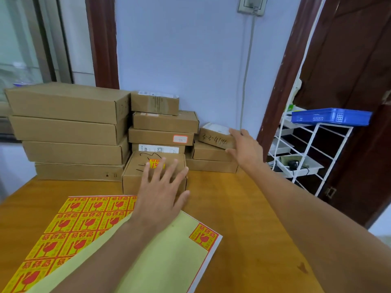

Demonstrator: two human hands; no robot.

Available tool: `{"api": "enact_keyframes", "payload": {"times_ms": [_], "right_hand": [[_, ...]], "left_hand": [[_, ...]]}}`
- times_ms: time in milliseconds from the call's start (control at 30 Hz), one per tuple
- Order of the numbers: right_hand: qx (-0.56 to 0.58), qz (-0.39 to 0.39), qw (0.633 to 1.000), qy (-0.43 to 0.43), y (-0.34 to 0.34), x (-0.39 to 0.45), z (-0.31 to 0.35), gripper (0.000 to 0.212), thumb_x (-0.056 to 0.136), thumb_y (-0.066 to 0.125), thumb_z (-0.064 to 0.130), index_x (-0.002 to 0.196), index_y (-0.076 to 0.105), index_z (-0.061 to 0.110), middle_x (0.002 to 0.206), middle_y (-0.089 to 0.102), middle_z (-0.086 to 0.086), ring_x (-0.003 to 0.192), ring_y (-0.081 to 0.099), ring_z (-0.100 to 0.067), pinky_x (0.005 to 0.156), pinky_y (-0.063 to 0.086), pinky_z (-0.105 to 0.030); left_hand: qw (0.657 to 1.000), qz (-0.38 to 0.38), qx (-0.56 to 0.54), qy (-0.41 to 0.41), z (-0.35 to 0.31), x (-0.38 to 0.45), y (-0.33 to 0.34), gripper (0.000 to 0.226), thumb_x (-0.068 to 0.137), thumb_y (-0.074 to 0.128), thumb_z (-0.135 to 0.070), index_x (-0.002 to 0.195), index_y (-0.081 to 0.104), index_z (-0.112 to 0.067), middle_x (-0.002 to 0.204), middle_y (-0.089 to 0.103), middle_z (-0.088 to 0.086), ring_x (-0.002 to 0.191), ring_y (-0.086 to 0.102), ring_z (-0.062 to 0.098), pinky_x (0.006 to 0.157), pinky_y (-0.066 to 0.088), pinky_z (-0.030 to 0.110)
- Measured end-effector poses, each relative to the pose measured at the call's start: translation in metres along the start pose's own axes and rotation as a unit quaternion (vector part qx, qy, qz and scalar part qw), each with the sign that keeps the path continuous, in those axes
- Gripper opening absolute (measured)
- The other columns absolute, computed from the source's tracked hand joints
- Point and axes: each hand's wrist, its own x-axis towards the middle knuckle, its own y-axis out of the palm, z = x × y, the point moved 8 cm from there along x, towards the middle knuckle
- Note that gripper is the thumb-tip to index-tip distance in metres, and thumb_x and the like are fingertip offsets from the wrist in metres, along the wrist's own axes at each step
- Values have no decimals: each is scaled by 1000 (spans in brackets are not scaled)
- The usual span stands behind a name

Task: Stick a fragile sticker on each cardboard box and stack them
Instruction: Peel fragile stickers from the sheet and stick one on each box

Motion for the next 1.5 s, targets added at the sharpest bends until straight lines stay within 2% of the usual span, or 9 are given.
{"api": "enact_keyframes", "payload": {"times_ms": [133,300,467,567,700,867,1133,1233,1500], "right_hand": [[11,-62,998,-2,-22,-31,-17,69,96,70,42,154,35,27,146,47,-9,99,70,-33,72,59,-44],[68,-44,996,-44,-52,-154,-32,79,96,68,46,162,27,32,169,27,0,134,56,-26,97,56,-46],[37,105,990,-89,-23,-226,-28,82,100,60,48,163,8,45,173,2,13,138,52,-17,96,56,-32],[39,90,988,-118,-28,-227,-15,85,98,60,37,165,7,35,174,0,2,159,11,-22,123,34,-43],[108,-1,963,-246,-57,-239,59,47,95,57,30,141,49,25,136,52,6,115,46,-10,93,46,-33],[42,117,956,-267,-6,-247,99,56,98,36,72,131,51,29,118,46,12,106,45,-10,83,47,-32],[88,88,965,-231,-7,-237,83,35,94,47,60,106,70,36,102,56,19,87,36,2,71,34,-24],[92,71,967,-227,-10,-239,77,22,96,53,48,98,73,37,98,60,19,87,46,0,75,47,-29],[87,64,967,-232,-13,-241,84,43,88,43,71,96,68,36,94,52,20,85,39,1,72,32,-26]], "left_hand": [[999,-21,-19,17,-5,-5,-11,56,104,20,-52,156,32,-33,165,29,-1,155,16,27,123,13,61],[991,-77,-65,86,-22,-12,-36,44,97,37,-31,136,56,-22,142,53,0,143,35,23,121,22,48],[978,-85,-70,179,-42,-24,-44,35,92,37,-29,104,69,-22,100,64,-6,100,53,17,70,47,32],[977,-28,-90,189,-39,-30,-39,29,91,38,-31,88,66,-30,83,62,-15,86,55,10,49,41,27],[975,49,-91,199,-38,-31,-27,23,82,40,-36,88,62,-31,85,59,-15,84,60,10,58,43,30],[972,71,-94,202,-33,-29,-20,26,84,44,-38,93,68,-35,92,55,-17,82,62,14,56,36,30],[972,37,-103,210,-41,-31,-24,49,98,23,-56,92,64,-31,86,52,-10,75,54,11,59,45,34],[968,40,-124,213,-43,-33,-24,49,99,18,-48,92,62,-28,87,52,-7,79,54,14,58,41,35],[977,6,-136,164,-43,-27,-18,39,92,29,-37,92,68,-30,88,62,-13,72,56,10,53,33,27]]}}
